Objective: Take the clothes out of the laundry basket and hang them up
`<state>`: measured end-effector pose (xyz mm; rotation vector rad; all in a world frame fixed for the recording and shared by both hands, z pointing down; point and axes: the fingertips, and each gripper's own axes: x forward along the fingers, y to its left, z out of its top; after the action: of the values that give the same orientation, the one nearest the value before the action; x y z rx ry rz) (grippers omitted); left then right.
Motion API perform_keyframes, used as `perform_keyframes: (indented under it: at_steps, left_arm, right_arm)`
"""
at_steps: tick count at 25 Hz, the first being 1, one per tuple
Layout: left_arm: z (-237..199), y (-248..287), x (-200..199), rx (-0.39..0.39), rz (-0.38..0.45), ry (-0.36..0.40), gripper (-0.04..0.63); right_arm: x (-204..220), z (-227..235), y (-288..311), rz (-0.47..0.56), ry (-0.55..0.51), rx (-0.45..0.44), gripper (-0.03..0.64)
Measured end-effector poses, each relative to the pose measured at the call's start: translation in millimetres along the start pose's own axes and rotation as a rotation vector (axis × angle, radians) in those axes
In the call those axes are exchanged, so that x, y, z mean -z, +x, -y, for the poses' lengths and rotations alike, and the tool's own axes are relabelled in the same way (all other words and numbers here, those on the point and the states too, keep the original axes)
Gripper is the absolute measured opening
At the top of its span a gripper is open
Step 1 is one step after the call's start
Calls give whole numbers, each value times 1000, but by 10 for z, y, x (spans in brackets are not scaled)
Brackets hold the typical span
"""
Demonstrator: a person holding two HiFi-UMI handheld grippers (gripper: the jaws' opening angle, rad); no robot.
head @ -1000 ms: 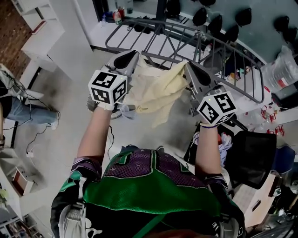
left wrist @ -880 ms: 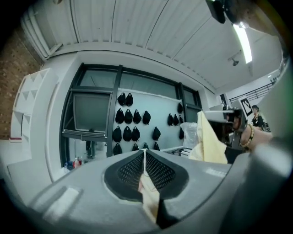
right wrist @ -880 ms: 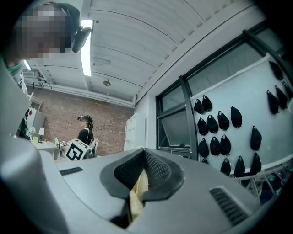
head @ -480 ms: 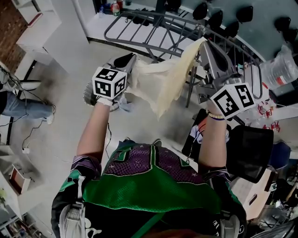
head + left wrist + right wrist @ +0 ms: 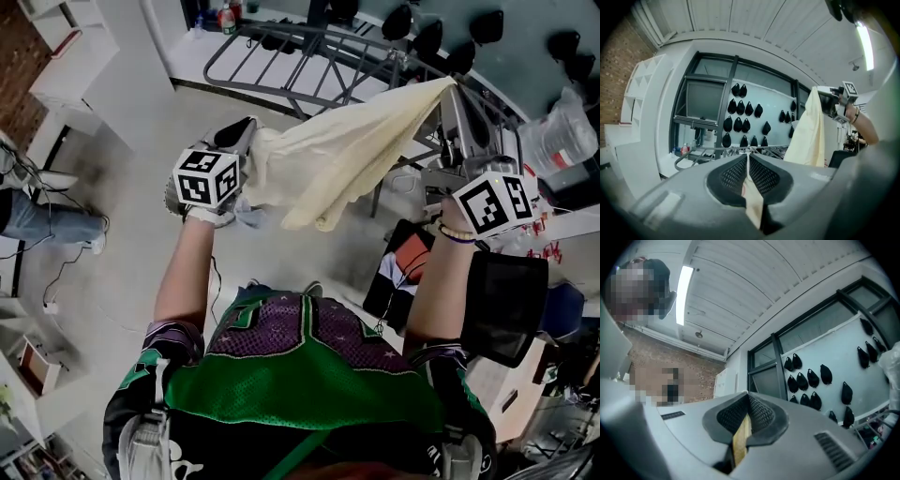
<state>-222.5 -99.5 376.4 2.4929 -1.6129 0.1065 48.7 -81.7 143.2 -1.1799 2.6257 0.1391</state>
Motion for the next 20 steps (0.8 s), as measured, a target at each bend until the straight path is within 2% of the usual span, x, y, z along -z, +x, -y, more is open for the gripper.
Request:
perform_keyframes:
  at_steps: [5,9,10,12,14,17,20]
  left_arm:
    - [-58,101,-37,-71,-9,-3,25]
    - [170,188,-57,-70,-24,12,25]
    - [254,213,-75,-66,-23,24,31]
    - [393,267,-123,-49,-18,38,96]
    - [458,288,-176,-39,-6,32,130]
    - [665,288,-275,-30,23,26,130]
    - [1242,376,-399,56,59,57,130]
  right_arm:
    - [-248,337,-269,50,34,-10,0]
    - [-384,324,-312,57,5,-76,0]
    - [-411,344,-326,60,4,-86,0]
    - [-463,435,-367,68,3,-90,0]
    - [-499,533,-421,70,0,-90,0]
    - [-488,608,-519,56,-9,-108,0]
    - [-447,697,-642,39,-13,-120,0]
